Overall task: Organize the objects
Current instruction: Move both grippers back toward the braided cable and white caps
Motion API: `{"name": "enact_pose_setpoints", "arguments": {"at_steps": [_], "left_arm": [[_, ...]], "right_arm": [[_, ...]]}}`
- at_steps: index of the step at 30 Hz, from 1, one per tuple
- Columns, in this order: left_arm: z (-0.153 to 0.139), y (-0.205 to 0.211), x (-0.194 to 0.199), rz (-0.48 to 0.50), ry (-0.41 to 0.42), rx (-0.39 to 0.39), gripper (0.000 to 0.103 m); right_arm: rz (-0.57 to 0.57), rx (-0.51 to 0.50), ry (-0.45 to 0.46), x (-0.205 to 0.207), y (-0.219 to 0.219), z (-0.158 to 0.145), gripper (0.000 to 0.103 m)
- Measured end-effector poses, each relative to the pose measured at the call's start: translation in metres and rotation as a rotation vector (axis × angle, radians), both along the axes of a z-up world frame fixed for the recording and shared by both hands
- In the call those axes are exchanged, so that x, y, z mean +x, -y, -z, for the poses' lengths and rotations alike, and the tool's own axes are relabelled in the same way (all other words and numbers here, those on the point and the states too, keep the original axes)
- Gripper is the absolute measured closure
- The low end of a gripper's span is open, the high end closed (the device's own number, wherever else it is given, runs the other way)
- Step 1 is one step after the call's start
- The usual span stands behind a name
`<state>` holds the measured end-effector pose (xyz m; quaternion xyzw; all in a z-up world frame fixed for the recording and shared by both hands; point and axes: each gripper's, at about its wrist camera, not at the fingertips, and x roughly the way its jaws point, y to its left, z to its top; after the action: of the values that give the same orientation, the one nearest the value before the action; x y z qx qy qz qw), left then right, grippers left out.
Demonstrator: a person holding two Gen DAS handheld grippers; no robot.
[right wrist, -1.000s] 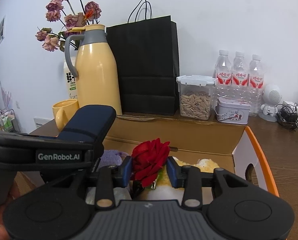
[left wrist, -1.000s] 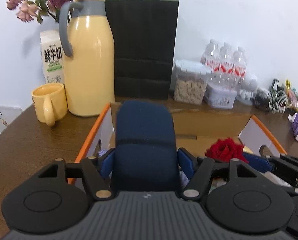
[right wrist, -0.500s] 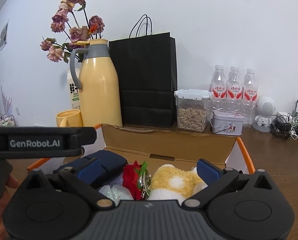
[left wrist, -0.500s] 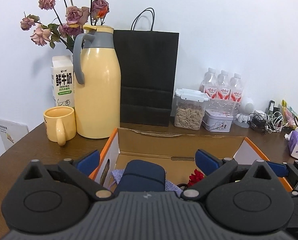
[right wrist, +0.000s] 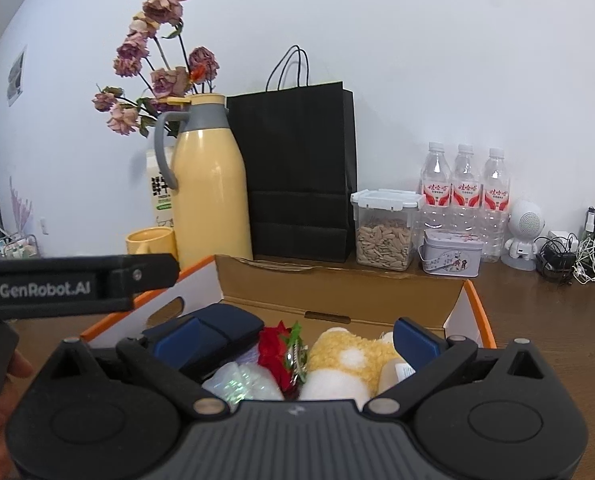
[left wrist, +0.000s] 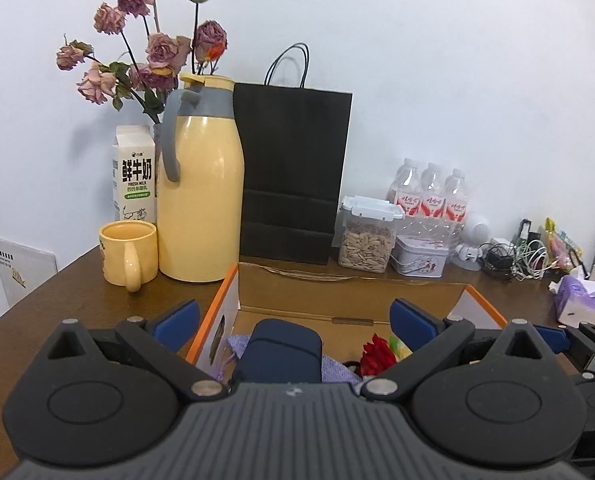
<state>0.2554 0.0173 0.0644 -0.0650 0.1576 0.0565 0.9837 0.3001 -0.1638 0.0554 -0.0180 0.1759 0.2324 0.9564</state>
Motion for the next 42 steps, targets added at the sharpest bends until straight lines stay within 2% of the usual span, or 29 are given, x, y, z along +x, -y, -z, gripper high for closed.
{"name": "enact_pose_setpoints", "arguments": {"at_steps": [11,25,34,42], "left_arm": [[-0.003,-0.007,-0.042,0.012,-0.028,-0.011,0.000],[0.009,-0.014,-0.084,0.035,-0.118,0.038,0.000],[0.034,-0.021,-0.103,0.042,-0.218,0.049,0.000],[0.050,-0.035,-0.111,0.028,-0.274,0.031,0.000]], "right_arm": [[-0.014,-0.008,-0.016,-0.048,0.019,-0.005,0.000],[-0.024,-0.055,-0.085,-0.094,0.045,0.008,0.000],[-0.068,-0.080,-0.149,-0.115,0.042,0.026,0.000],[-0.140,-0.161,-0.238,-0.114,0.010,0.047,0.000]]}}
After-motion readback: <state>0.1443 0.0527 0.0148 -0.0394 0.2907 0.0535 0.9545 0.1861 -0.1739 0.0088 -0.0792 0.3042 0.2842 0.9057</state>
